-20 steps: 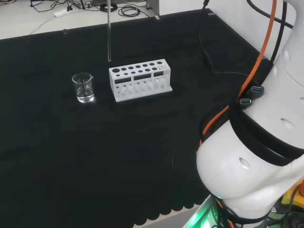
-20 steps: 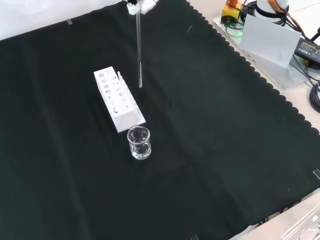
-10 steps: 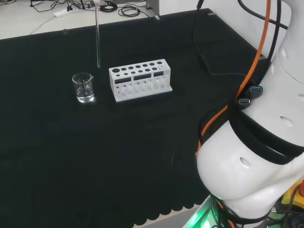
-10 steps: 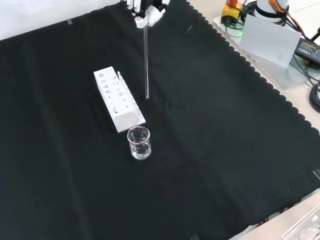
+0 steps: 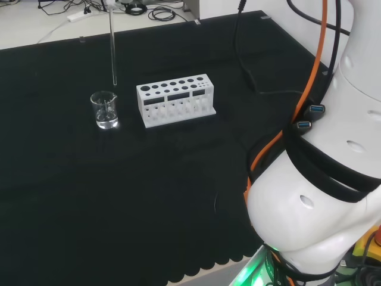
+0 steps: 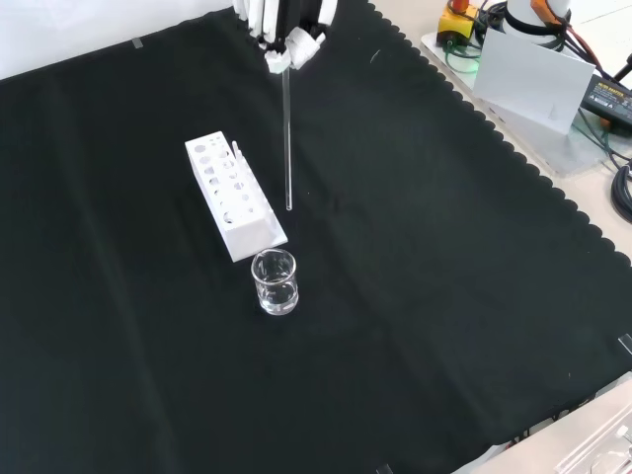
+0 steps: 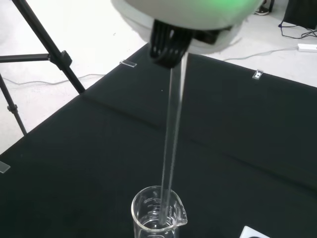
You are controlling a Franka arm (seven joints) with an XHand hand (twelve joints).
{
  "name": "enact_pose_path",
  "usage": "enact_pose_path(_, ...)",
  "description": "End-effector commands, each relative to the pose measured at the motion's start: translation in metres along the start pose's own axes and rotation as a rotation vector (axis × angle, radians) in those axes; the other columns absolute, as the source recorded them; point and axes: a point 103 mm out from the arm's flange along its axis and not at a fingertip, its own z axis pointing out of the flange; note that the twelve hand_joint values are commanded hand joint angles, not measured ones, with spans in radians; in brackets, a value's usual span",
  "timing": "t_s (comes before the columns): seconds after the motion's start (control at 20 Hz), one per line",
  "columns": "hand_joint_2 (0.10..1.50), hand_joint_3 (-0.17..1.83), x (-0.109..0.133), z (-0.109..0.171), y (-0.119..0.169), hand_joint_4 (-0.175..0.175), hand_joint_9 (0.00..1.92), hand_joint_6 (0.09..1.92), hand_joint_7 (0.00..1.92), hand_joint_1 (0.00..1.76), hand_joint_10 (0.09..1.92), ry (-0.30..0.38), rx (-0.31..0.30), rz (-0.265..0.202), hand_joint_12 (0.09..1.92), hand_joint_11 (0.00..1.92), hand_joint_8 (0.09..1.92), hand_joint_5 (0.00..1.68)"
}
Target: Stir in the beaker to the left of the white test tube rack with the glass rod.
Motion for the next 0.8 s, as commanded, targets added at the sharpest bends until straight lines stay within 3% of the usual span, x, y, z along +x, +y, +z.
enact_pose_path(0.05,0.68,0.66,0.008,0.006,0.018,-0.175,1.59,0.28,1.21,1.32,0.89,0.001,-0.008,-0.02,0.86,1.57,1.06,1.33)
enact_pose_path(0.8,0.73,0.59,0.005,0.037,0.049,-0.175,1.59,0.3,1.19,1.31,0.92,0.012,0.035,-0.048,0.89,1.57,1.07,1.3)
